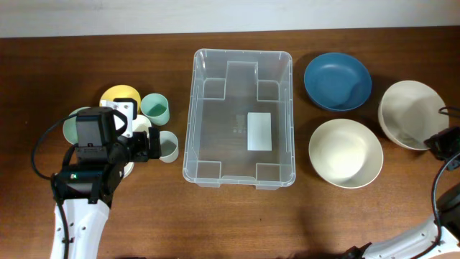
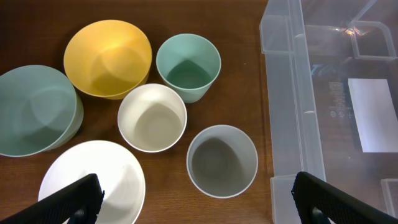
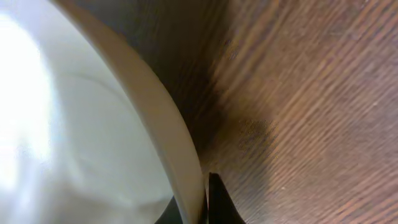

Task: Pack container
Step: 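Lift the cream bowl with right gripper and place it in the bin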

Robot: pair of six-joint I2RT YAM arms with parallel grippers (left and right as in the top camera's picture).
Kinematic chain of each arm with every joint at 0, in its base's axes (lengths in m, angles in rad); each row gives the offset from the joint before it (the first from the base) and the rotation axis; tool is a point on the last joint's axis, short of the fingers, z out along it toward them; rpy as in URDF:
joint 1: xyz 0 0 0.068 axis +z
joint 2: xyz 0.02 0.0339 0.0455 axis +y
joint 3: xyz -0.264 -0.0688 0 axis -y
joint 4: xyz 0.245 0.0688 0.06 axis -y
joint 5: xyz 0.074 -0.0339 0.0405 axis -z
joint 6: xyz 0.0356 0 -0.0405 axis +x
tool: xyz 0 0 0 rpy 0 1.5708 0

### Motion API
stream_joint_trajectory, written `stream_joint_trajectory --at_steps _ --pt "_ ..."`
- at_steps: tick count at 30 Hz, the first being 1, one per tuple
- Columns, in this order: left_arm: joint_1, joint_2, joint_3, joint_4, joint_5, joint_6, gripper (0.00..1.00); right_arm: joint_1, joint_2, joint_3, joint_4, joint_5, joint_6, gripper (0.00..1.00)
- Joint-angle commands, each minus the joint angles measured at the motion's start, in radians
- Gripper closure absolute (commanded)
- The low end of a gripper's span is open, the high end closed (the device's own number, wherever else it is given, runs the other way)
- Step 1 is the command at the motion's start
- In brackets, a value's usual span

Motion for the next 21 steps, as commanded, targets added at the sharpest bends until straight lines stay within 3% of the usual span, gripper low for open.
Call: stream_joint_trajectory --at_steps 1,5,13,16,21 --pt "-0.003 -0.002 0.023 0.006 0.004 -0.006 0.00 -0.010 0.010 0.028 -0.002 -0.177 -0.006 0.96" --pt "-0.003 -0.002 0.023 0.006 0.004 -0.006 0.01 0.012 -0.026 0.029 -0.039 -0.249 -0.033 0.96" --pt "-0.003 -0.002 0.023 0.006 0.005 -0.006 0.01 0.209 -0.333 0.042 -0.108 -0.241 -0.081 0.96" --pt "-0.003 -0.002 0.023 0.005 0.005 -0.006 0.01 0.408 -0.463 0.061 -0.141 -0.164 -0.081 0.96" --pt "-0.003 -0.002 0.023 0.005 0.005 -0.006 0.01 0.764 -0.505 0.080 -0.146 0.026 -0.081 0.96"
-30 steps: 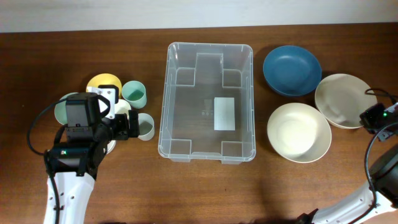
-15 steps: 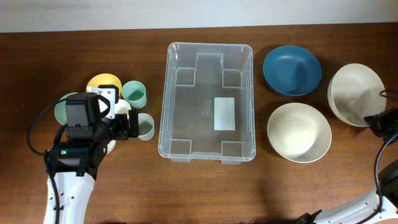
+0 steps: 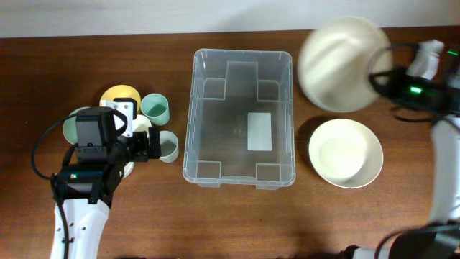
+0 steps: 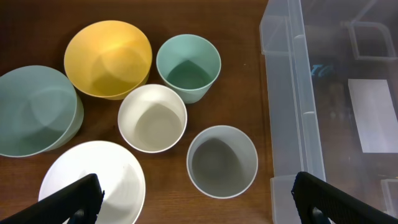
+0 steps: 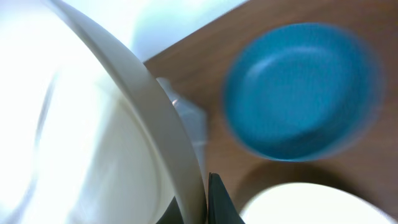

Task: Pack container
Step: 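Lift the cream bowl with right gripper and place it in the bin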

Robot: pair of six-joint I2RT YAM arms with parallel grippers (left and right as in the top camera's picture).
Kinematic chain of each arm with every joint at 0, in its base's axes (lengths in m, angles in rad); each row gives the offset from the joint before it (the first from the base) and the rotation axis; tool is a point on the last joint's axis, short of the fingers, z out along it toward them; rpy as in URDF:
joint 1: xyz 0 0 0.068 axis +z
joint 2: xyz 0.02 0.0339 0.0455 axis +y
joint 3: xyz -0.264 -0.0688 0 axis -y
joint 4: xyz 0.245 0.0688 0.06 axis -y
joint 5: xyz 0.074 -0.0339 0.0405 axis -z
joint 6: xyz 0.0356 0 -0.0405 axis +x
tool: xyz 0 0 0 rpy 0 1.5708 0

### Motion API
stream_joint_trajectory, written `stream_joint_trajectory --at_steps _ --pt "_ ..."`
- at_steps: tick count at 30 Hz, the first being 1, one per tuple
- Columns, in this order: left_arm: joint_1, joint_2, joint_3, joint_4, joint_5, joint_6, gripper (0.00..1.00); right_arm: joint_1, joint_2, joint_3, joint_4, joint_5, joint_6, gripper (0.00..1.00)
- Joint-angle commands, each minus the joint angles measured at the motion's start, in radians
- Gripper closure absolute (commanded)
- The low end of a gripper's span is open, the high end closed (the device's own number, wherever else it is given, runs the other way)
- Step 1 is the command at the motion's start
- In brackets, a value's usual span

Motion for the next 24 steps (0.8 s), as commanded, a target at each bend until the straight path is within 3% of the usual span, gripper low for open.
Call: stream_joint_trajectory --at_steps 1,7,10,15,24 --pt "-0.003 -0.002 0.022 0.005 0.004 -0.006 0.01 0.225 0.001 0.016 0.002 0.153 -0.011 0.96" --pt "-0.003 -0.002 0.022 0.005 0.004 -0.006 0.00 0.532 0.076 0.016 0.123 0.368 0.038 0.96" --pt "-0.003 -0.002 0.022 0.005 0.004 -0.006 0.01 0.605 0.139 0.016 0.195 0.396 0.056 0.96" --pt "-0.003 -0.002 0.022 0.005 0.004 -0.006 0.01 0.617 0.240 0.016 0.262 0.465 0.199 0.96" --pt "-0.003 -0.002 0.021 0.002 0.004 -0.006 0.01 0.569 0.367 0.019 0.322 0.487 0.284 0.96"
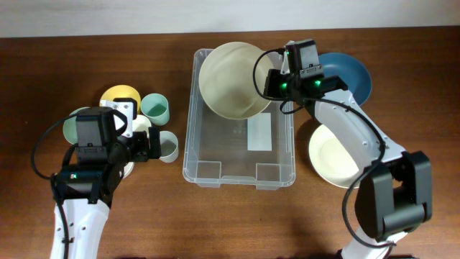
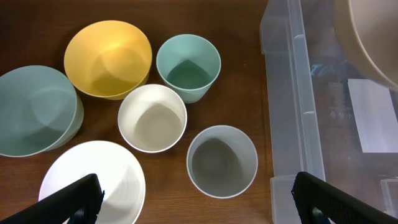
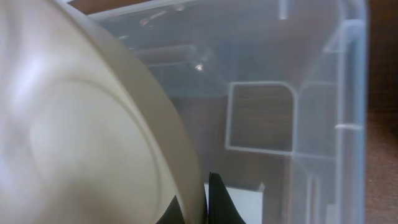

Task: Pack container
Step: 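Lift the cream bowl with right gripper and place it in the bin, then move right gripper to the dark teal bowl and grasp its rim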

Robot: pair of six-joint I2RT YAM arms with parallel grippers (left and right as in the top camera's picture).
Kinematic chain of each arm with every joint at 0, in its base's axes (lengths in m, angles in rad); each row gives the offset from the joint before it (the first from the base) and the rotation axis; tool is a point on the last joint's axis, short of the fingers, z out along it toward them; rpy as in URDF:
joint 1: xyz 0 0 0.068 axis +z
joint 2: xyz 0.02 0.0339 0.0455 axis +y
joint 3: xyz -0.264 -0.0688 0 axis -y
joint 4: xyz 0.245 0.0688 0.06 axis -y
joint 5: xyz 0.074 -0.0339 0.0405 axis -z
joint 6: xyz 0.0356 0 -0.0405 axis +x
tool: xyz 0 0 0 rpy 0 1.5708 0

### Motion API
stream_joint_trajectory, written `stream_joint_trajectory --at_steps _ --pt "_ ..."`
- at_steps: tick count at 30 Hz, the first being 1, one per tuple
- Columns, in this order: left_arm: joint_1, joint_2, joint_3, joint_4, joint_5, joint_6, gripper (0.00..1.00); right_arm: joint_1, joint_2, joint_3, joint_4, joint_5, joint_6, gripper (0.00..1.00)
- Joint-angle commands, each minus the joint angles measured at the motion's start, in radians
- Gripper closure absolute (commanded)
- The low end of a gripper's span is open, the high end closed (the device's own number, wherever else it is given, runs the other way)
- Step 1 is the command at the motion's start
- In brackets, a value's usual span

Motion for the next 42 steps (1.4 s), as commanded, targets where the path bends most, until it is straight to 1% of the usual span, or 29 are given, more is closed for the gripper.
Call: stream_joint_trajectory --at_steps 1,4,5,6,7,8,13,17,18,21,22,23,24,27,28,29,30,32,33,35,37,39,42 --pt "-0.003 -0.002 0.021 0.002 0.005 -0.006 0.00 -0.016 0.043 0.016 0.004 0.018 0.048 0.96" --pt "-0.003 -0.002 0.020 0.002 0.004 -0.006 0.01 -0.016 0.061 0.016 0.002 0.019 0.048 0.96" --pt "-0.003 -0.002 0.020 0.002 0.005 -0.006 0.01 -0.016 0.063 0.016 0.006 0.018 0.048 0.93" --pt "-0.003 -0.002 0.020 0.002 0.005 -0.006 0.01 -0.016 0.063 0.016 0.009 0.018 0.048 0.87" --pt "-0.003 -0.002 0.020 0.002 0.005 -0.006 0.01 -0.016 0.063 0.016 0.012 0.018 0.047 0.78" --pt "-0.003 -0.002 0.020 0.002 0.005 -0.006 0.01 -0.016 0.063 0.016 0.017 0.011 0.040 0.73" --pt "-0.003 -0.002 0.020 0.002 0.005 -0.006 0.01 -0.016 0.053 0.016 0.016 -0.035 0.022 0.77" --pt "-0.003 -0.002 0.020 0.000 0.005 -0.006 0.01 -0.016 -0.005 0.027 0.002 -0.042 0.005 0.76" --pt "-0.003 -0.002 0.020 -0.002 0.005 -0.006 0.01 -0.018 -0.043 0.053 -0.031 -0.024 -0.014 0.70" --pt "-0.003 -0.002 0.020 -0.007 0.005 -0.006 0.01 -0.033 -0.114 0.133 -0.138 0.042 -0.047 0.66" --pt "-0.003 -0.002 0.020 -0.008 0.004 -0.006 0.01 -0.049 -0.140 0.170 -0.185 0.080 -0.047 0.62" --pt "-0.003 -0.002 0.020 -0.009 0.004 -0.006 0.01 -0.064 -0.157 0.195 -0.216 0.102 -0.046 0.52" --pt "-0.003 -0.002 0.020 -0.009 0.004 -0.006 0.01 -0.100 -0.182 0.236 -0.265 0.130 -0.045 0.42" --pt "-0.003 -0.002 0.020 -0.009 0.004 -0.006 0.01 -0.251 -0.214 0.300 -0.358 0.118 -0.029 0.34" --pt "-0.003 -0.002 0.020 -0.009 0.004 -0.006 0.01 -0.312 -0.215 0.301 -0.377 0.093 -0.013 0.28" --pt "-0.003 -0.002 0.020 -0.009 0.004 -0.006 0.00 -0.368 -0.212 0.301 -0.394 0.061 -0.007 0.24" --pt "-0.003 -0.002 0.020 -0.009 0.004 -0.006 0.01 -0.444 -0.198 0.300 -0.419 0.000 -0.008 0.22" --pt "-0.003 -0.002 0.020 -0.010 0.004 -0.006 0.01 -0.533 -0.171 0.296 -0.445 -0.076 -0.010 0.20" --pt "-0.003 -0.002 0.020 -0.010 0.004 -0.006 0.01 -0.606 -0.133 0.291 -0.468 -0.134 -0.020 0.20" --pt "-0.003 -0.002 0.020 -0.010 0.005 -0.006 0.01 -0.670 -0.068 0.291 -0.503 -0.167 -0.031 0.20" --pt "-0.003 -0.002 0.020 -0.010 0.005 -0.006 0.00 -0.705 0.024 0.291 -0.528 -0.178 -0.042 0.20" --pt "-0.003 -0.002 0.020 -0.009 0.005 -0.006 0.01 -0.709 0.098 0.291 -0.525 -0.179 -0.060 0.20" --pt "-0.003 -0.002 0.020 -0.009 0.005 -0.006 0.01 -0.687 0.217 0.291 -0.468 -0.196 -0.069 0.20"
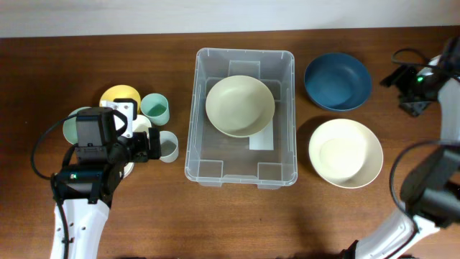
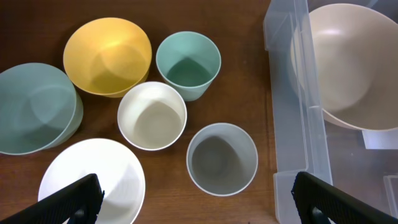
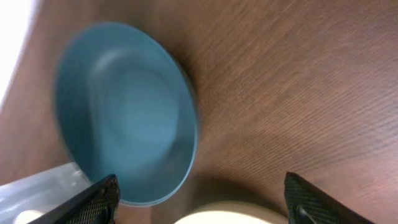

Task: Pack container
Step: 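Move right gripper to the dark teal bowl and grasp its rim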

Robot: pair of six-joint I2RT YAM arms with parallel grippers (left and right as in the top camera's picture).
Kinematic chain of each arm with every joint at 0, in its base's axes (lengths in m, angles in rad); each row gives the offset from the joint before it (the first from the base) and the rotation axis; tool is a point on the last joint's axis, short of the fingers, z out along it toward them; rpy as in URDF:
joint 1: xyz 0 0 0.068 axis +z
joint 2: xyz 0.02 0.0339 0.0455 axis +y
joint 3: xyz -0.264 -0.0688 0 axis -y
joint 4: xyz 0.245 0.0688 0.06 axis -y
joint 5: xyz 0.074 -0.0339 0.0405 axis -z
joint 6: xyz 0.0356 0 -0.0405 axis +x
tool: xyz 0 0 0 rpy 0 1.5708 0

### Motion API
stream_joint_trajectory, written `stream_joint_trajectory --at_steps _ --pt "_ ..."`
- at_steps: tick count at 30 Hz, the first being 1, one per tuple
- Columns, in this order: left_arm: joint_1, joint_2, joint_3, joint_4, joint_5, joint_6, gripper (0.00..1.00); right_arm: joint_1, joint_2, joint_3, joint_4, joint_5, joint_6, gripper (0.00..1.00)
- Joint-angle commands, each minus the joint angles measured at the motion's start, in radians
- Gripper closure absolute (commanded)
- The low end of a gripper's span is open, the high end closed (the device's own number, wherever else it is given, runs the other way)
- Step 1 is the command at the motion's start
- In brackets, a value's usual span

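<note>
The clear plastic container (image 1: 191, 108) stands mid-table. A large cream bowl (image 1: 240, 106) lies upright inside it, towards the far end, also seen in the left wrist view (image 2: 348, 68). A blue bowl (image 1: 337, 81) and a second cream bowl (image 1: 346, 152) sit to the container's right. My right gripper (image 1: 411, 90) is open and empty at the table's far right; its wrist view looks onto the blue bowl (image 3: 124, 112). My left gripper (image 2: 196, 199) hangs open above a grey cup (image 2: 222, 160), holding nothing.
Left of the container cluster a yellow bowl (image 2: 107, 56), a mint cup (image 2: 188, 64), a white cup (image 2: 152, 116), stacked green bowls (image 2: 34, 109) and a white plate (image 2: 93, 180). A cable (image 1: 406, 54) trails by the right arm.
The cream bowl was held over the container's far end by my right gripper; now it lies inside the container. The right gripper is open, off to the right of the blue bowl.
My right gripper was shut on the rim of a cream bowl resting at the table's right. Then the bowl was in the air above the blue bowl, then over the container. Now it lies in the container, let go. The left arm stayed still throughout.
</note>
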Motion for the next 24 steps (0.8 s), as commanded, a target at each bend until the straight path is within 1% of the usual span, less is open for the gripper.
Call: stream_joint_trajectory --at_steps 1,6,13,17,24 --pt "-0.003 -0.002 0.020 -0.002 0.005 -0.006 0.01 0.032 0.092 -0.007 0.052 -0.052 -0.023 0.20" --pt "-0.003 -0.002 0.020 -0.001 0.005 -0.006 0.01 0.084 0.158 -0.007 0.134 -0.047 -0.034 0.17" --pt "-0.003 -0.002 0.020 -0.001 0.005 -0.006 0.01 0.154 0.216 -0.007 0.178 0.096 -0.031 0.17" --pt "-0.003 -0.002 0.020 -0.001 0.005 -0.006 0.01 0.159 0.222 -0.007 0.181 0.143 0.005 0.17" --pt "-0.003 -0.002 0.020 -0.001 0.005 -0.006 0.00 0.158 0.247 -0.007 0.184 0.197 0.008 0.18"
